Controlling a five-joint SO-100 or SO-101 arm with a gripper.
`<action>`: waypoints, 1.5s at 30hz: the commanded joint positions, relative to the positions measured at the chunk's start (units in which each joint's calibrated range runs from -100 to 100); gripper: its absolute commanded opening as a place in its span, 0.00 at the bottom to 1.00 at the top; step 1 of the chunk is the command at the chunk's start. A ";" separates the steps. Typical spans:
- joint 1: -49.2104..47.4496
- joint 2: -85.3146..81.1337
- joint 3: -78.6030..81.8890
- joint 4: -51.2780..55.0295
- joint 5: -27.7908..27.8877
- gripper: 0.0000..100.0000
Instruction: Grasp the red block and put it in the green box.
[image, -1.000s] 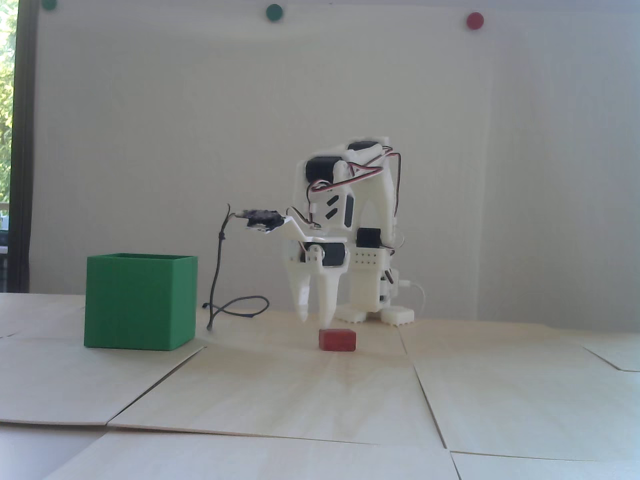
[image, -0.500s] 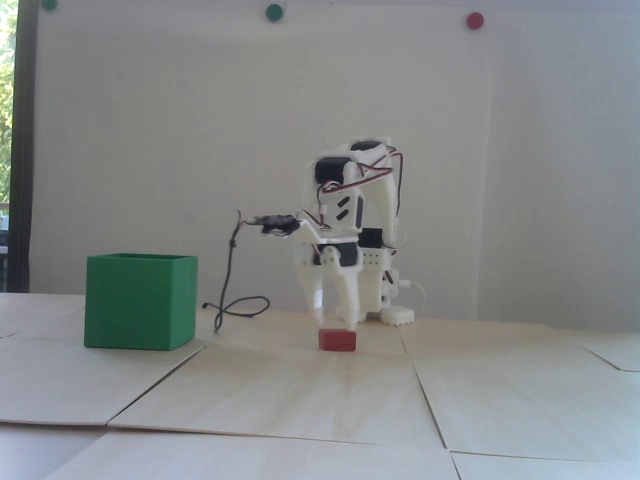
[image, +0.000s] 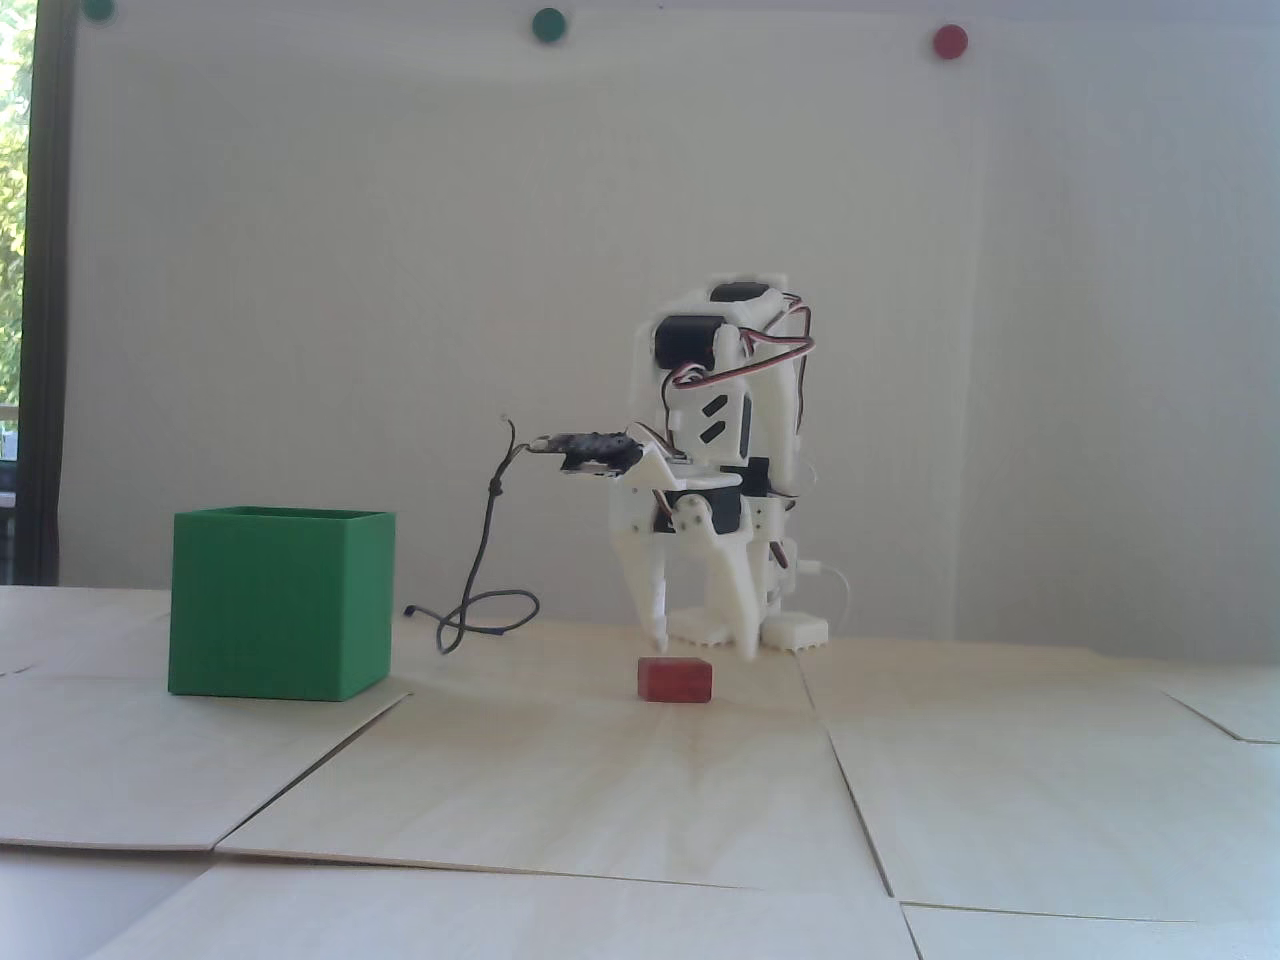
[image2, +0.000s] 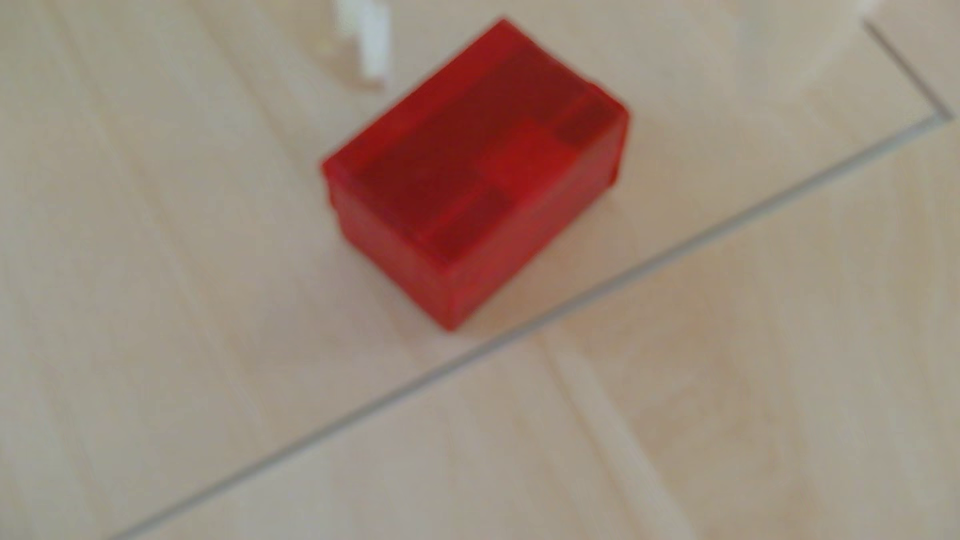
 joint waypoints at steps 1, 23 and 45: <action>-0.58 -0.51 -0.25 -1.24 0.43 0.32; 0.07 2.88 3.74 -1.24 0.33 0.21; 5.86 2.88 3.65 -6.38 3.24 0.33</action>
